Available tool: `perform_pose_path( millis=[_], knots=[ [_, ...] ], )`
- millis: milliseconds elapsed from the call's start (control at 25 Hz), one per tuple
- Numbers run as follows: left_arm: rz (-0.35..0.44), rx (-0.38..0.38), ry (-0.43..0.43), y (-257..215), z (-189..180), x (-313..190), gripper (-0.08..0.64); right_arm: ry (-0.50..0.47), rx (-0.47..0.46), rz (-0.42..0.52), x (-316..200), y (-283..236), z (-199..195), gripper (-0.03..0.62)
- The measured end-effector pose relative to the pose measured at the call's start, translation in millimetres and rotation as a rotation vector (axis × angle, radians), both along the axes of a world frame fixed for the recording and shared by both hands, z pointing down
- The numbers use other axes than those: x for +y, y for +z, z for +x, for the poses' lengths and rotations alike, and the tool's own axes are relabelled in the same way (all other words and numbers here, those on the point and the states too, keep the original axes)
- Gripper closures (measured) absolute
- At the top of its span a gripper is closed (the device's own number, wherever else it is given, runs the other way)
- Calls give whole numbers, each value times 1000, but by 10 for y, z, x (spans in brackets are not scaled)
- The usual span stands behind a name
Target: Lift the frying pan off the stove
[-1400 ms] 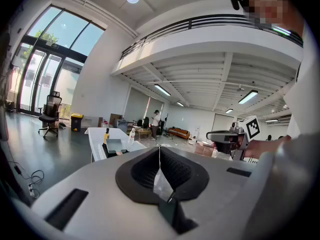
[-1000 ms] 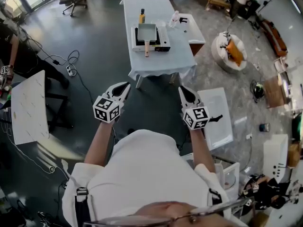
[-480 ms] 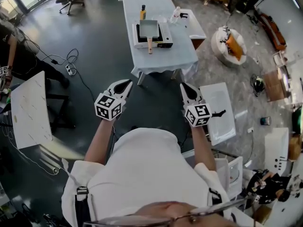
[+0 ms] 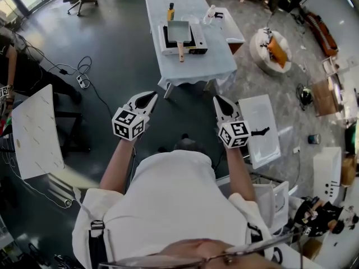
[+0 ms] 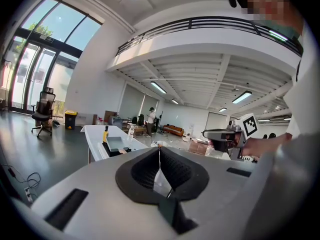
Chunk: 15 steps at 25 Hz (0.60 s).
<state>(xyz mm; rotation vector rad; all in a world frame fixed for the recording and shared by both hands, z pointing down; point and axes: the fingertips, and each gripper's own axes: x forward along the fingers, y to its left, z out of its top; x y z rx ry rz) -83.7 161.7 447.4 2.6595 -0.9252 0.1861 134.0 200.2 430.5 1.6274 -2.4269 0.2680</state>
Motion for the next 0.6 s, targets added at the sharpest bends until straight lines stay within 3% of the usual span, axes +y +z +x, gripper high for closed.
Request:
perform_pose_path(
  millis=[600],
  knots=[
    [-22, 4, -28, 145, 154, -569, 529, -52, -20, -34, -703, 195, 65, 555]
  ],
)
